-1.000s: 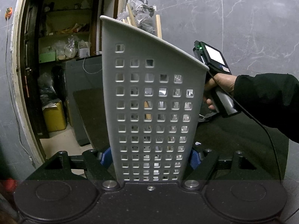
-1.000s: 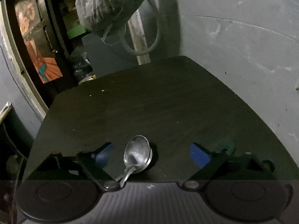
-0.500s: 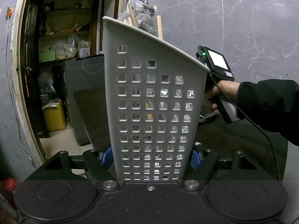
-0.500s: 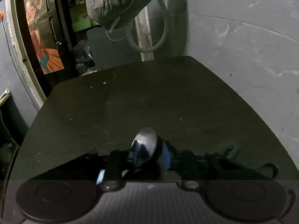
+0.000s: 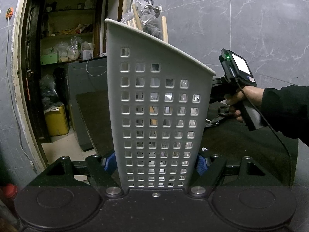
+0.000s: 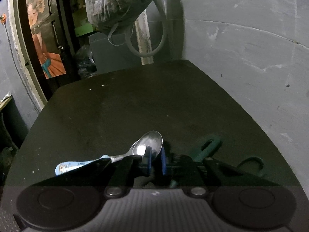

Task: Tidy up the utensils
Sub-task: 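Grasp the silver spoon lying over the blue-handled spoon with the right tool, then lift the silver spoon and carry it above the caddy with the right tool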

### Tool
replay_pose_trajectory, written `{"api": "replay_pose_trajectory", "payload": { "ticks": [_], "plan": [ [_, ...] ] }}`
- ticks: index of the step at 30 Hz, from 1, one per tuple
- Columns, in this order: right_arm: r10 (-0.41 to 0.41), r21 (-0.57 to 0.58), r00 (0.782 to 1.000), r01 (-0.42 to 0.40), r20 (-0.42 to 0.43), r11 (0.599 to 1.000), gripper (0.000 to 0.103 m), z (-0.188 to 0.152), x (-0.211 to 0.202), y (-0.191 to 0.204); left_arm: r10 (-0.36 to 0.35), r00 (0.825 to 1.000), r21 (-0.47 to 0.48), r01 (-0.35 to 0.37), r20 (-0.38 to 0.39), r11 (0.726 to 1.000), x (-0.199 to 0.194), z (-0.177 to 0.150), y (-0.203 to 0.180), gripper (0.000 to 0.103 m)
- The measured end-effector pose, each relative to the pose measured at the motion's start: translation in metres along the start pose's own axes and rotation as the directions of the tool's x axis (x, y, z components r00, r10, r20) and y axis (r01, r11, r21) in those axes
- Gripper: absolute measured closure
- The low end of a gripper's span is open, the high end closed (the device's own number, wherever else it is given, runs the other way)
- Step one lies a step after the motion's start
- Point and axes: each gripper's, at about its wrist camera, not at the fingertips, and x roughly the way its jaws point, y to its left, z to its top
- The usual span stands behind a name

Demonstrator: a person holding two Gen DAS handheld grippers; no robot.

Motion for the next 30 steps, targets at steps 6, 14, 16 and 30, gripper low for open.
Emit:
{"api": "replay_pose_trajectory", "payload": {
  "ticks": [6, 14, 16, 30],
  "plan": [
    [-0.002, 0.012, 1.000, 0.001, 0.029, 1.000, 0.061, 0.001, -0.012, -0.005, 0.000, 1.000, 0.000, 0.000, 0.000, 1.000, 0.000, 0.000, 0.000, 0.024],
    [0.015, 0.037, 1.000, -0.016, 0.021, 0.999, 0.051, 0.004, 0.008, 0.002, 0.001, 1.000, 0.001, -0.001, 0.001, 1.000, 0.000, 0.001, 0.000, 0.024],
    [0.002, 0.022, 1.000, -0.002, 0.013, 1.000, 0.061, 0.001, 0.012, 0.006, 0.001, 1.000, 0.001, -0.001, 0.002, 1.000, 0.000, 0.001, -0.001, 0.024],
    [-0.025, -0.159, 0.983, 0.055, 0.181, 0.986, 0.097, -0.024, -0.035, 0.015, 0.005, 1.000, 0.003, -0.005, 0.006, 1.000, -0.003, 0.000, -0.002, 0.024]
  ]
}}
